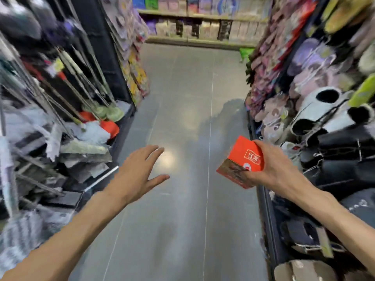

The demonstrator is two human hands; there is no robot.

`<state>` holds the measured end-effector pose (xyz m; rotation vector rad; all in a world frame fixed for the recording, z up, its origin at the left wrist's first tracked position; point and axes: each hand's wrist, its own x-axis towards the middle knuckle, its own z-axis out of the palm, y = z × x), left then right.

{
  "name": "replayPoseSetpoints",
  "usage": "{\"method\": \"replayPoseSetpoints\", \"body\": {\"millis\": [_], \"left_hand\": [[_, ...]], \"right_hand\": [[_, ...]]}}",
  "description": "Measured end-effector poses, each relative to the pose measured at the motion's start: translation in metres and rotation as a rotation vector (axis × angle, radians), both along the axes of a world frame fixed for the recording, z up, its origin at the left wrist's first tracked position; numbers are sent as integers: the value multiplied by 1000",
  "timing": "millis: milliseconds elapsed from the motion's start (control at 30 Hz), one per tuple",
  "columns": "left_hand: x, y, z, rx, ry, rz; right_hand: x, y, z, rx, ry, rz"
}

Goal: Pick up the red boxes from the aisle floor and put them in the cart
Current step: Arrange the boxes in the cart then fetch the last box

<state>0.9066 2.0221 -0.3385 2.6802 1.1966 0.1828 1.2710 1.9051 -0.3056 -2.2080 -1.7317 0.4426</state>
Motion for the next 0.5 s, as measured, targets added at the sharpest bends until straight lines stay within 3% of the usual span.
{"method": "replayPoseSetpoints", "body": {"millis": [200,333,500], "left_hand": [[-68,-45,185,163,-20,133],[-109,-99,252,247,-42,238],[-164,-178,288,328,27,425]], "right_hand": [[-61,1,195,140,17,202],[-105,-5,259,186,48,340],[-180,-20,303,209,82,596]]}}
